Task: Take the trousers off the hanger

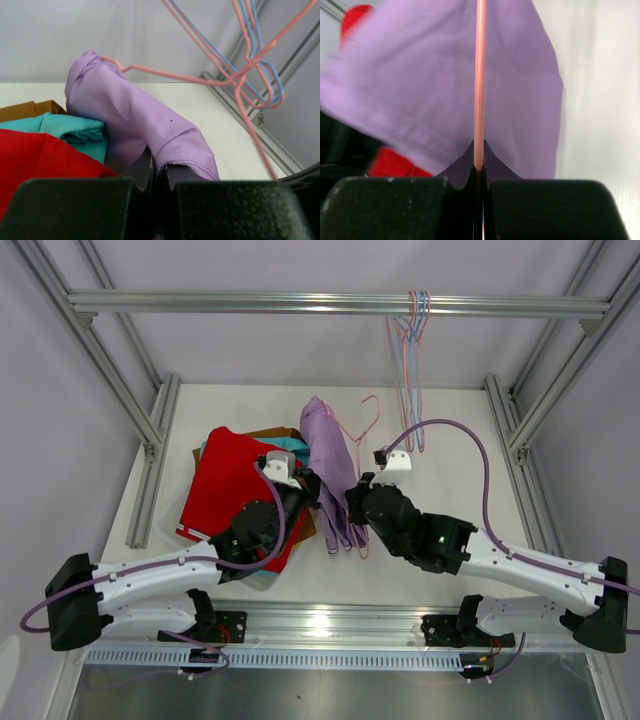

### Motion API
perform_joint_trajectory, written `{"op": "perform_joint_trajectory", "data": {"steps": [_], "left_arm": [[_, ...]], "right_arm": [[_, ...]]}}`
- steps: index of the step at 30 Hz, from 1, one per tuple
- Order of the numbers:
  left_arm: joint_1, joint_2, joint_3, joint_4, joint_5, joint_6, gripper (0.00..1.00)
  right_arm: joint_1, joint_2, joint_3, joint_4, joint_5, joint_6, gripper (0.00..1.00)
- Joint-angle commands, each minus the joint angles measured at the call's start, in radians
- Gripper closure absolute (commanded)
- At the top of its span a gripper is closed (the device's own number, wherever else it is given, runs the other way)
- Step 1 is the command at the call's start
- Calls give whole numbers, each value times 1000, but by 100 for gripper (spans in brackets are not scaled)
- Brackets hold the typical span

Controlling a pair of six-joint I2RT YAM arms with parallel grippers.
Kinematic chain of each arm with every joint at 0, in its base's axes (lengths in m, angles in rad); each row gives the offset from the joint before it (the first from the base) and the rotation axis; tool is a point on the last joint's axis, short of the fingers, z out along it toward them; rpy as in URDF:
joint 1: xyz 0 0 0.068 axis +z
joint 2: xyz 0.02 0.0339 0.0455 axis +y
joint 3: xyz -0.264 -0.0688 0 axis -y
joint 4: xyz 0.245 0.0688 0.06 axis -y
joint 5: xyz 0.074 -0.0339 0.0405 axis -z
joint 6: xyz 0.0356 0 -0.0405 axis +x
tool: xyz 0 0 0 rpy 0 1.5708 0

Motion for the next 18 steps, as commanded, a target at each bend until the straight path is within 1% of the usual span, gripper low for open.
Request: {"op": "perform_joint_trajectory", "data": {"steps": [1,11,14,18], "left_arm": [[-12,-91,82,31,56,-20,99],[-15,-233,226,-66,131,55,99],[-15,-278,257,-97,186,99,100],[-15,-334,301,-170,220,100,99]], "right_arm": [[-10,-14,-41,76,57,36,100],[-53,8,-139,124,35,59,100],[-67,8,-159,128,17,59,100],[-82,6,-184,128,6,64,100]]}}
